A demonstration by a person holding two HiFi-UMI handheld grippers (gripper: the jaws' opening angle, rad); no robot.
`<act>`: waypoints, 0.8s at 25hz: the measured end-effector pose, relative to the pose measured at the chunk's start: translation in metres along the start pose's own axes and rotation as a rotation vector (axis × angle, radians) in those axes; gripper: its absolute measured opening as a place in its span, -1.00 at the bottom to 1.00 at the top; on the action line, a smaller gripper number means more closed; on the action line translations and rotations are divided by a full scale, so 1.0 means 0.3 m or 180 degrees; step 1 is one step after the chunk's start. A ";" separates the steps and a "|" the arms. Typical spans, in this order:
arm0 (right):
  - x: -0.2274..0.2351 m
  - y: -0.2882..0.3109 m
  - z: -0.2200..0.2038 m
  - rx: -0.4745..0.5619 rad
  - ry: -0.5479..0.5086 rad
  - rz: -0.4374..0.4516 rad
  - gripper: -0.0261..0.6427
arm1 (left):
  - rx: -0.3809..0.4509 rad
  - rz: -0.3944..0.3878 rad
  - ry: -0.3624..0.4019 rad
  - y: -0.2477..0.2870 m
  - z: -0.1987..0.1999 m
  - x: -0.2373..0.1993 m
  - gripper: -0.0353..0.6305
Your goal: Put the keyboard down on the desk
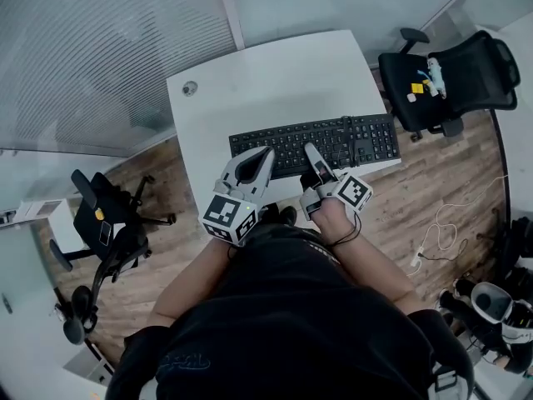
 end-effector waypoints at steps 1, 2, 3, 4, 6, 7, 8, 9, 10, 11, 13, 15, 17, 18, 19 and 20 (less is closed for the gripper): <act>0.006 0.018 -0.001 -0.0011 -0.0006 -0.0014 -0.64 | -0.0012 0.0009 -0.0016 0.003 -0.004 -0.018 -0.85; 0.013 0.035 -0.003 -0.0022 -0.0002 -0.0029 -0.63 | -0.0023 0.0019 -0.0031 0.005 -0.009 -0.036 -0.85; 0.024 0.049 -0.006 -0.0030 0.0022 -0.0063 -0.63 | -0.0034 0.0032 -0.0045 0.006 -0.013 -0.054 -0.85; 0.040 0.061 -0.011 -0.0033 0.0071 -0.0121 -0.63 | -0.0047 0.0046 -0.0057 0.008 -0.017 -0.072 -0.85; 0.074 0.082 -0.022 -0.0029 0.0200 -0.0262 -0.64 | -0.0075 0.0070 -0.0081 0.011 -0.026 -0.107 -0.85; 0.088 0.093 -0.025 -0.0027 0.0239 -0.0314 -0.63 | -0.0093 0.0080 -0.0093 0.012 -0.030 -0.123 -0.85; 0.098 0.105 -0.027 -0.0031 0.0252 -0.0344 -0.63 | -0.0112 0.0089 -0.0104 0.012 -0.036 -0.138 -0.85; 0.109 0.120 -0.031 -0.0039 0.0251 -0.0369 -0.63 | -0.0130 0.0099 -0.0113 0.010 -0.042 -0.154 -0.85; 0.120 0.135 -0.037 -0.0049 0.0253 -0.0402 -0.63 | -0.0146 0.0111 -0.0119 0.006 -0.047 -0.171 -0.85; 0.131 0.152 -0.044 -0.0059 0.0263 -0.0431 -0.63 | -0.0161 0.0125 -0.0121 0.002 -0.052 -0.189 -0.85; 0.145 0.185 -0.056 -0.0073 0.0312 -0.0438 -0.64 | -0.0192 0.0155 -0.0123 -0.005 -0.060 -0.220 -0.85; 0.158 0.213 -0.062 -0.0067 0.0413 -0.0415 -0.64 | -0.0222 0.0179 -0.0142 -0.004 -0.068 -0.245 -0.85; 0.175 0.239 -0.070 -0.0058 0.0529 -0.0404 -0.64 | -0.0251 0.0190 -0.0172 0.001 -0.077 -0.269 -0.85; 0.191 0.246 -0.074 -0.0061 0.0543 -0.0458 -0.64 | -0.0266 0.0192 -0.0184 0.002 -0.083 -0.280 -0.85; 0.210 0.251 -0.076 -0.0073 0.0512 -0.0541 -0.64 | -0.0281 0.0192 -0.0195 0.004 -0.088 -0.290 -0.85; 0.227 0.257 -0.078 -0.0088 0.0474 -0.0615 -0.64 | -0.0296 0.0192 -0.0205 0.006 -0.094 -0.301 -0.85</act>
Point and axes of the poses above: the fingertips, and each gripper's own axes: y forward along the fingers, x to its right, z out of its top, the point moved 1 cm from there along -y, backward along the fingers, and after that the axes turned 10 degrees about y, right-handed, at the moved point
